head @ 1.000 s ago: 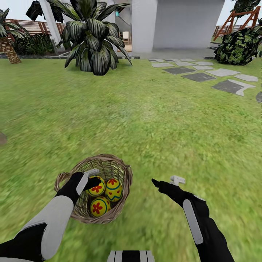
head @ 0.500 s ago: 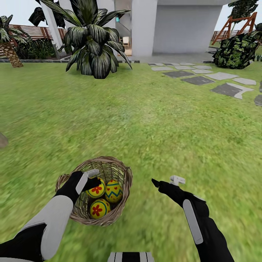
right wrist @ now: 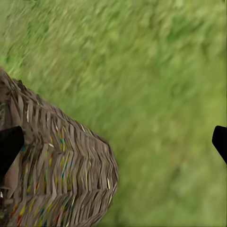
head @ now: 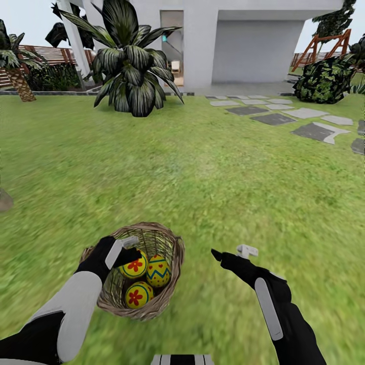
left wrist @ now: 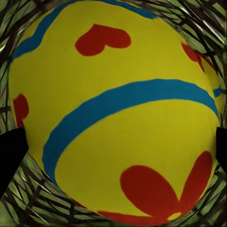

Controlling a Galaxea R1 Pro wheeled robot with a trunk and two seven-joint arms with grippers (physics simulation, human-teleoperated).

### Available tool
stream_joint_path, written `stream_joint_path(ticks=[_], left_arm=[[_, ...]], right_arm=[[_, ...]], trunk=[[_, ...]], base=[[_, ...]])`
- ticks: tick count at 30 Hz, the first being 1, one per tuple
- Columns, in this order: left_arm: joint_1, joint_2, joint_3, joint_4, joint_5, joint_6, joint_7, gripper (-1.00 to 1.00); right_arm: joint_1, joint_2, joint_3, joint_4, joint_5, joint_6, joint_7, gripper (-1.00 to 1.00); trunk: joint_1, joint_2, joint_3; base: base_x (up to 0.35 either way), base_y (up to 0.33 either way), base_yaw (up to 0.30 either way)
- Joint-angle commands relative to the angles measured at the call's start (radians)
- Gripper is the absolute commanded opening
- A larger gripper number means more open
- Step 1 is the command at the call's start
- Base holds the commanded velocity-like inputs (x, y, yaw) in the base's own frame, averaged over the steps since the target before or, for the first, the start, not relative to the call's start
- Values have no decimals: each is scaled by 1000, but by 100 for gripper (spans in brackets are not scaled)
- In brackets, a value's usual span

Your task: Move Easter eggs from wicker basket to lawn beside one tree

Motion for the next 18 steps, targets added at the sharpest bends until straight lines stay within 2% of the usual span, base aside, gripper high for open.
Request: stream_joint_path(ticks=[1,5,8,9,11,13,18], left_arm=[[0,-1,5,-6,10,11,9,-100],[0,3,5,-17,10,78,9,-100],[0,6,6,-29,14,96,8,-100],[0,6,6,-30,24,100,7,-100],[0,8,5,-41,72,126,8,-100],[0,7,4,-76,95,165,8,-100],[0,7,5,-90,101,185,9,-100]], right_arm=[[-1,1,-3,-1,1,6,6,100],[-1,1,-3,-1,1,6,6,100],[-1,2,-3,-1,1,6,5,100],[-1,2,-3,-1,1,6,5,100],[-1,2,-3,-1,1,6,5,100],[-1,2,-3,-1,1,6,5,100],[-1,2,-3,-1,0,6,5,100]], trunk=[[-1,0,3],[-2,1,19],[-4,2,30],[-4,2,34],[-5,2,42],[-6,3,50],[-8,4,69]], base=[[0,0,0],[0,0,0],[-2,0,0],[-107,0,0],[-247,0,0],[-111,0,0],[-16,0,0]])
